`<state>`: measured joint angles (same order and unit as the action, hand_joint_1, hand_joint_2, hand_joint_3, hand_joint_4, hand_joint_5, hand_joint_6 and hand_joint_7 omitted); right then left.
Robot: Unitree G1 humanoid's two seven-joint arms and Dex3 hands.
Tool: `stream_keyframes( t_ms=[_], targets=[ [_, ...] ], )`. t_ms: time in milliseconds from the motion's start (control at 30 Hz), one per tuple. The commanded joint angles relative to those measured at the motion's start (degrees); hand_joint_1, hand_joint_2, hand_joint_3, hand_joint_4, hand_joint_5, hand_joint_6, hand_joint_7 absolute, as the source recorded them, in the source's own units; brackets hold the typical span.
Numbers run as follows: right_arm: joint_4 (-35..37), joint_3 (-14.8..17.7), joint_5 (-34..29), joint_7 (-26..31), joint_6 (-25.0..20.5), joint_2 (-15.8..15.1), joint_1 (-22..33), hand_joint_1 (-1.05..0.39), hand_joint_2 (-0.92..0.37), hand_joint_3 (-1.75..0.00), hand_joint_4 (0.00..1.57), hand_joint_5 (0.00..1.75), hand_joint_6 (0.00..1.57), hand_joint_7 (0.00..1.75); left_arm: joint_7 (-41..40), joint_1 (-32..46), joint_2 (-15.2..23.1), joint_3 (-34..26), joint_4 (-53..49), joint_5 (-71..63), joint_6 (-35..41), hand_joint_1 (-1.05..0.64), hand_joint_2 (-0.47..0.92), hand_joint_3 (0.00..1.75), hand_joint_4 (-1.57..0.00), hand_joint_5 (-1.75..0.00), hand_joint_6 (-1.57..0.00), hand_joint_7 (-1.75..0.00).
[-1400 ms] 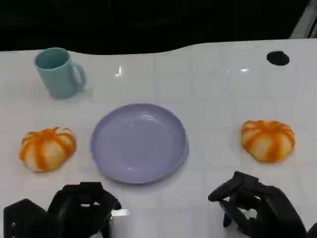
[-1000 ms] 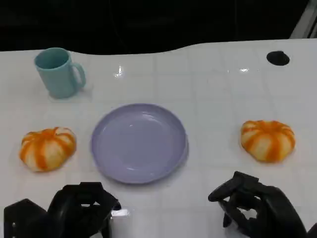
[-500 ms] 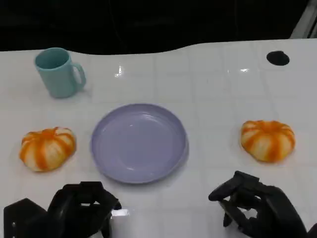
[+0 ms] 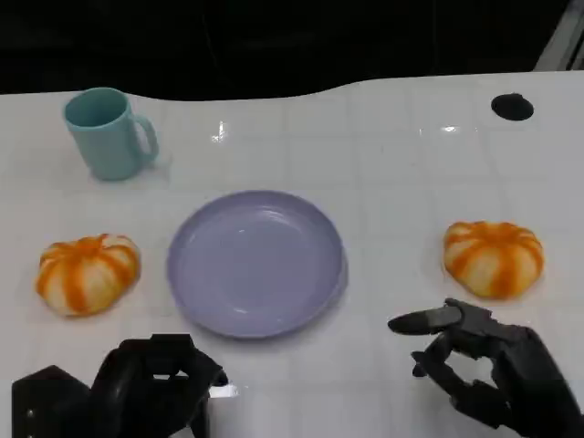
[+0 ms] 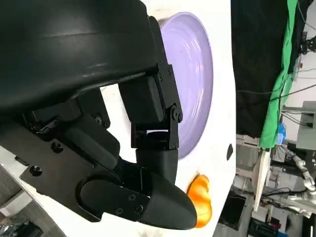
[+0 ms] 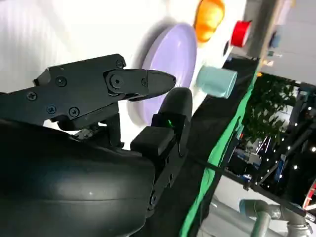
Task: Grasp the bread from the table and place it into the plate.
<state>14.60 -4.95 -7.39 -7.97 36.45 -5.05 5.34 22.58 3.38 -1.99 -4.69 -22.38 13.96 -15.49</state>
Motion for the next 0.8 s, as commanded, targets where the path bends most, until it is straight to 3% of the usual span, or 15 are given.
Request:
stream_keyframes(
  t_ms=[33, 267, 500, 667, 800],
  targets=[
    [-2.2, 2.3, -4.3, 3.6, 1.3, -2.9, -2.2, -0.50, -0.92, -0.13, 0.42, 0.85, 0.61, 0.30, -0.7, 0.5, 0.3, -0.2, 0.7, 0.1, 0.5, -1.05, 0.68, 0.35, -1.57, -1.22, -1.45, -0.69],
    [-5.3, 3.5, -18.4, 11.6, -0.5, -7.9, -4.7, -0.53, -0.92, -0.05, 0.29, 0.64, 0.51, 0.15, -0.5, 0.5, 0.4, -0.3, 0.9, 0.4, 0.8, -1.05, 0.67, 0.35, -1.57, -1.21, -1.44, -0.68],
    [-9.3, 3.7, -34.1, 18.7, -9.9, -13.3, -7.1, -0.55, -0.92, -0.03, 0.13, 0.51, 0.37, 0.05, -0.6, 0.6, 0.3, -0.2, 1.0, 0.3, 0.9, -1.05, 0.68, 0.36, -1.57, -1.21, -1.44, -0.69],
    [-9.7, 1.9, -40.3, 19.6, -16.3, -16.0, -9.1, -0.60, -0.92, 0.00, 0.01, 0.58, 0.35, 0.02, -0.6, 0.6, 0.2, -0.2, 0.9, 0.3, 0.7, -1.05, 0.67, 0.36, -1.57, -1.22, -1.44, -0.69],
    [-9.6, -0.7, -44.8, 19.4, -21.7, -17.4, -10.6, -0.61, -0.91, 0.00, 0.00, 0.51, 0.31, 0.00, -0.6, 0.7, 0.3, -0.1, 0.9, 0.1, 0.6, -1.05, 0.67, 0.36, -1.57, -1.22, -1.44, -0.69]
  ],
)
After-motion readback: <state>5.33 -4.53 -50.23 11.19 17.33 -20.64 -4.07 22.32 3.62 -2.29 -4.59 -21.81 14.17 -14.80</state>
